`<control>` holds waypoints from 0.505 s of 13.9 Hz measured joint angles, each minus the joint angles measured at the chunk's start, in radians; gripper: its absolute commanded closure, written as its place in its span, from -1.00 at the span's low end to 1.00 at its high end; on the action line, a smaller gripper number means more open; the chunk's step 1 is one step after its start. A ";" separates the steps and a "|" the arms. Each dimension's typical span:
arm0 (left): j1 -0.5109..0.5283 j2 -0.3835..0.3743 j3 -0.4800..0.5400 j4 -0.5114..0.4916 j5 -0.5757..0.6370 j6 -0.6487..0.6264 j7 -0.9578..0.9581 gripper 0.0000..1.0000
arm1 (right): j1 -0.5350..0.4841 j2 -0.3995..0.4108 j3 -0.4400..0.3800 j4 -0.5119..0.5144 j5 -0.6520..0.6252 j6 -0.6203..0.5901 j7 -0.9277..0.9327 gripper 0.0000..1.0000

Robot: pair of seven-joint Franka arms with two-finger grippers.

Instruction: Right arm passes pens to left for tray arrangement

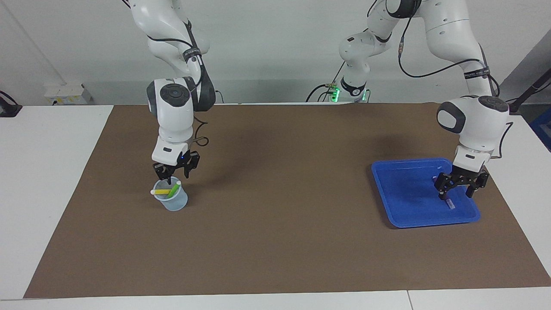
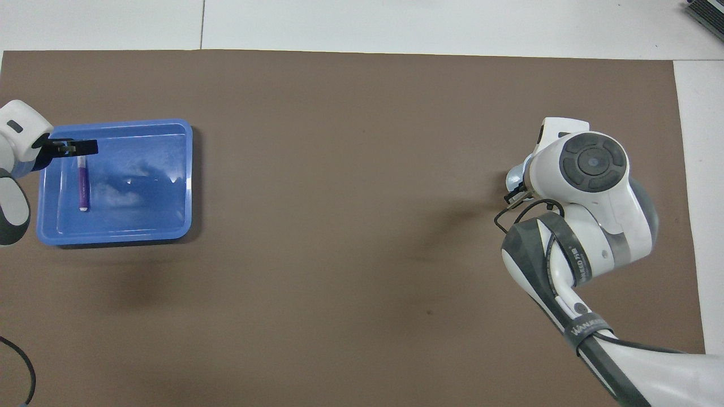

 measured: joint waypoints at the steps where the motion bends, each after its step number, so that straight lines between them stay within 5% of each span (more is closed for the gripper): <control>1: 0.000 -0.007 0.000 0.000 0.000 -0.016 -0.008 -1.00 | 0.000 0.001 0.000 0.000 -0.003 0.000 0.000 0.05; 7: -0.010 -0.064 -0.001 0.005 0.000 -0.214 -0.155 -1.00 | 0.000 0.001 0.000 0.001 -0.005 0.000 0.000 0.16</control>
